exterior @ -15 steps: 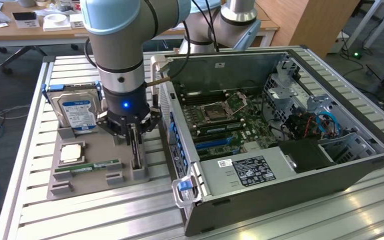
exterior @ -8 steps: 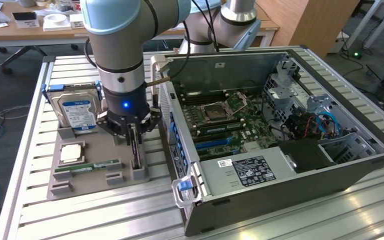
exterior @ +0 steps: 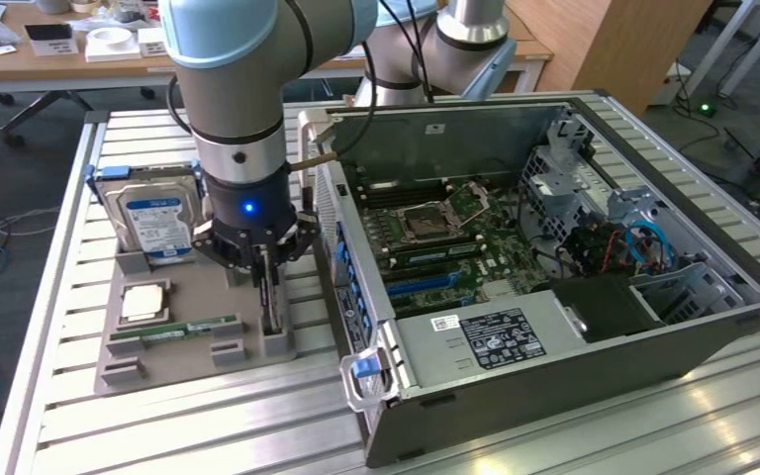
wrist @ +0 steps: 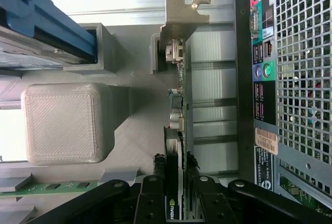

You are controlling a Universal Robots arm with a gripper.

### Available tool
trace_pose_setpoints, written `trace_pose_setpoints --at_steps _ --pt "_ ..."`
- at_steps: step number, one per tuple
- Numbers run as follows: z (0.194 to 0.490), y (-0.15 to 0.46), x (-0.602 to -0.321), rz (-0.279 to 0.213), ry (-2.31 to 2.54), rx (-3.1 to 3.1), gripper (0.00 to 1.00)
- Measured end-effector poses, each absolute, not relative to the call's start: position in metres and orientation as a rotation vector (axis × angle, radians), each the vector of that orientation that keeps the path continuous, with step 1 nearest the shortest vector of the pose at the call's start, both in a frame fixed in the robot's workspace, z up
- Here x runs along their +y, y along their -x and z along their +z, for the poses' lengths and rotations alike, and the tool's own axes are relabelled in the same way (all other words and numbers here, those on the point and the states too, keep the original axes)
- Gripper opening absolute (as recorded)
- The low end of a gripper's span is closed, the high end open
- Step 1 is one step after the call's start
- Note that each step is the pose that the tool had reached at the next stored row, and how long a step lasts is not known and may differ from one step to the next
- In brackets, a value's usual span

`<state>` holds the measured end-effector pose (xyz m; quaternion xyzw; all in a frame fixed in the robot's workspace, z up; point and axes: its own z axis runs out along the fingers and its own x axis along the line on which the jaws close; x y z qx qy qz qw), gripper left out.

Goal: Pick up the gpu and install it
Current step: 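Pick up the gpu and move the gpu toward the slot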

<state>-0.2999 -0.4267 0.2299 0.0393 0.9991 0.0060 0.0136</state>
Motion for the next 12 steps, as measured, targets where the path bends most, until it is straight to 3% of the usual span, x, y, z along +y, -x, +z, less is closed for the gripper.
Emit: trace_pose_setpoints --at_steps 12 --pt "0.2291 0.2999 -0.4267 0.020 -0.028 3.115 0.26"
